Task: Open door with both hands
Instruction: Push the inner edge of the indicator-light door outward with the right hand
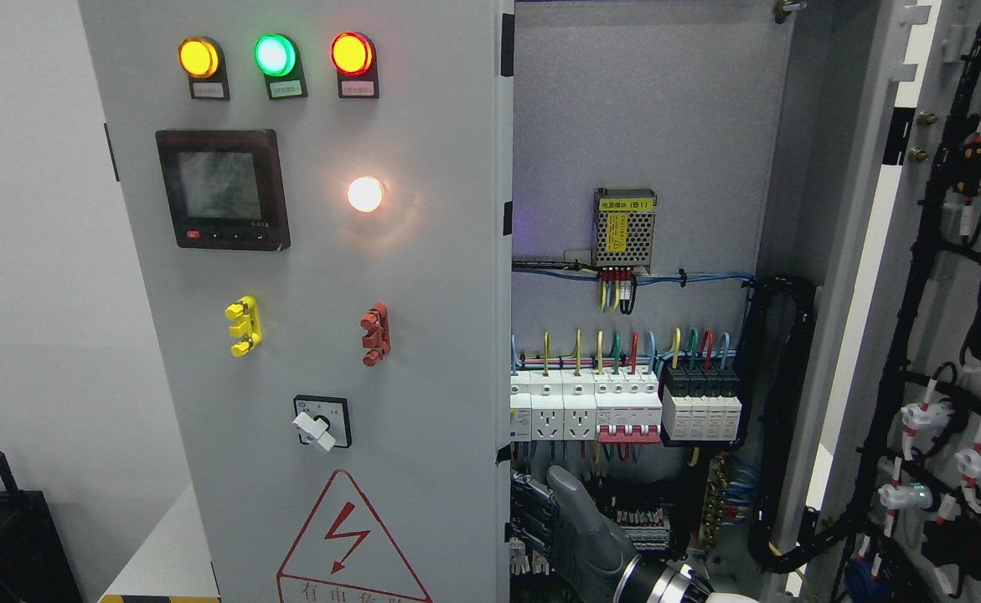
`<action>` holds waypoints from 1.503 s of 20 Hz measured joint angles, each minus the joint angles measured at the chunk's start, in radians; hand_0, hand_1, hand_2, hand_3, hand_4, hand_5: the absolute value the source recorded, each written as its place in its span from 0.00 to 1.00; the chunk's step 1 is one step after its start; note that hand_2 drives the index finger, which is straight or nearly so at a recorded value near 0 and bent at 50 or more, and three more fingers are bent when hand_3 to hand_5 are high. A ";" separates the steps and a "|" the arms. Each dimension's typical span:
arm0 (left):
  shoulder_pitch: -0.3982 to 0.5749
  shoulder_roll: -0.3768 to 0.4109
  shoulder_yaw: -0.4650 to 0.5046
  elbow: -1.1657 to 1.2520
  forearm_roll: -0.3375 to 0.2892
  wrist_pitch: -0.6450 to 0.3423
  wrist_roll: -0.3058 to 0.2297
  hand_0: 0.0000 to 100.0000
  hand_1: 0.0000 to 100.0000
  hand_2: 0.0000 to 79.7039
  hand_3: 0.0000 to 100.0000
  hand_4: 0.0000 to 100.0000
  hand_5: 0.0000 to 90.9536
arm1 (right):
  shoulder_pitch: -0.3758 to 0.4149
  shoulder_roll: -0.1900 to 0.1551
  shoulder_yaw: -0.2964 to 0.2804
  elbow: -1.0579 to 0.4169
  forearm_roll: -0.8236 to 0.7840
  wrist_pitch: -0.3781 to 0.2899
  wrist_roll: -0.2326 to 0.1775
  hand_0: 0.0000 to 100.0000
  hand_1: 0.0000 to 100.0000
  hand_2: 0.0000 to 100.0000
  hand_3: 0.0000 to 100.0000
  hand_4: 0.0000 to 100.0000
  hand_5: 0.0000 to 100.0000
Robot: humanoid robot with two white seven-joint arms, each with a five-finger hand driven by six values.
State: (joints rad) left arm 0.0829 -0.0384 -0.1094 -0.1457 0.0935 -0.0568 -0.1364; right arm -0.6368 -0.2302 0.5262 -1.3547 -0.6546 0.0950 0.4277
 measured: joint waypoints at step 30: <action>0.000 0.000 0.000 0.000 0.000 -0.004 0.000 0.00 0.00 0.00 0.00 0.03 0.00 | 0.073 0.010 0.055 -0.158 -0.036 0.002 0.021 0.00 0.00 0.00 0.00 0.00 0.00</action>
State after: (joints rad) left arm 0.0829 -0.0384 -0.1095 -0.1458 0.0935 -0.0607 -0.1364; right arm -0.5637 -0.2202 0.5810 -1.5124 -0.6904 0.0966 0.4489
